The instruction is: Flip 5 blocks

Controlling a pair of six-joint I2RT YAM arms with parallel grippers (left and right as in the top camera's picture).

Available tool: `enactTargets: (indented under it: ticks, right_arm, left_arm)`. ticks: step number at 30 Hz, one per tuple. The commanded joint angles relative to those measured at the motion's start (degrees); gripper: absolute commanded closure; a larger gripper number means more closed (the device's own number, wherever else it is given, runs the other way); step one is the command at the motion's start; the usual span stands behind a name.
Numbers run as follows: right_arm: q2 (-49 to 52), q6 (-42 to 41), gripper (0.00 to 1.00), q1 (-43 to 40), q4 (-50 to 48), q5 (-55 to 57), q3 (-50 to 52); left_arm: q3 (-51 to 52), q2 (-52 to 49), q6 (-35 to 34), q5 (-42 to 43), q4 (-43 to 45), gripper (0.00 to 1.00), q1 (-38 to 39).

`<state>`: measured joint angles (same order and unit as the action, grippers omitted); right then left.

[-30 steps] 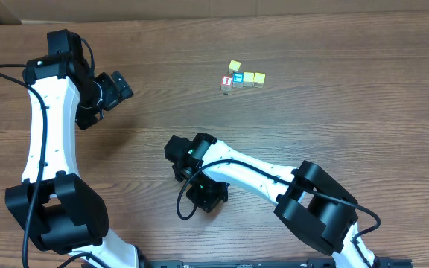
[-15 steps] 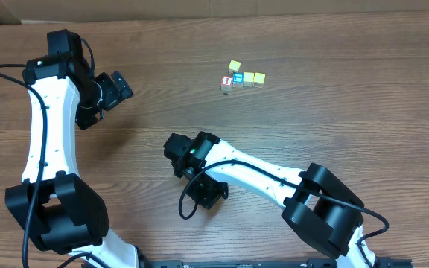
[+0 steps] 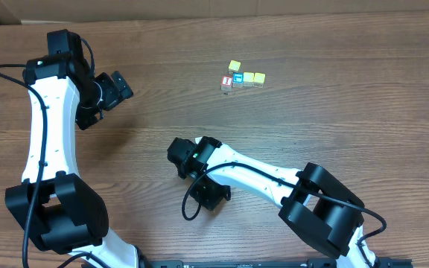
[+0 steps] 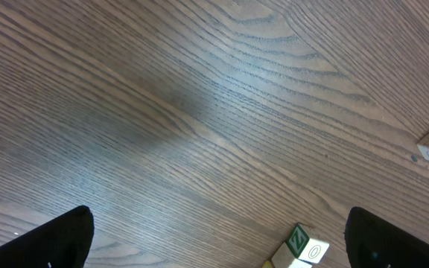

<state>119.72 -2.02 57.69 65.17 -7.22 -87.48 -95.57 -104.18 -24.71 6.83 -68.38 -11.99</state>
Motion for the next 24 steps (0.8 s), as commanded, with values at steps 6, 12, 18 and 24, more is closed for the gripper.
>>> enactTargets:
  ticks: [6,12,18,24]
  right_arm:
    - [-2.84,-0.79,0.96,0.68,-0.59,1.7,0.31]
    - [-3.45,-0.76,0.96,0.68,-0.94,4.37,0.28]
    - [-5.6,-0.79,0.96,0.61,-1.9,4.83,0.24]
    - [-6.58,-1.18,0.96,0.02,-1.6,4.79,0.26]
  left_arm:
    - [-0.11,-0.5,0.46,0.07,-0.13,0.0,0.55]
    - [-0.11,-0.5,0.46,0.07,-0.13,0.0,0.55]
    - [-0.11,-0.5,0.46,0.07,-0.15,0.0,0.55]
    - [-0.11,-0.5,0.46,0.07,-0.15,0.0,0.55]
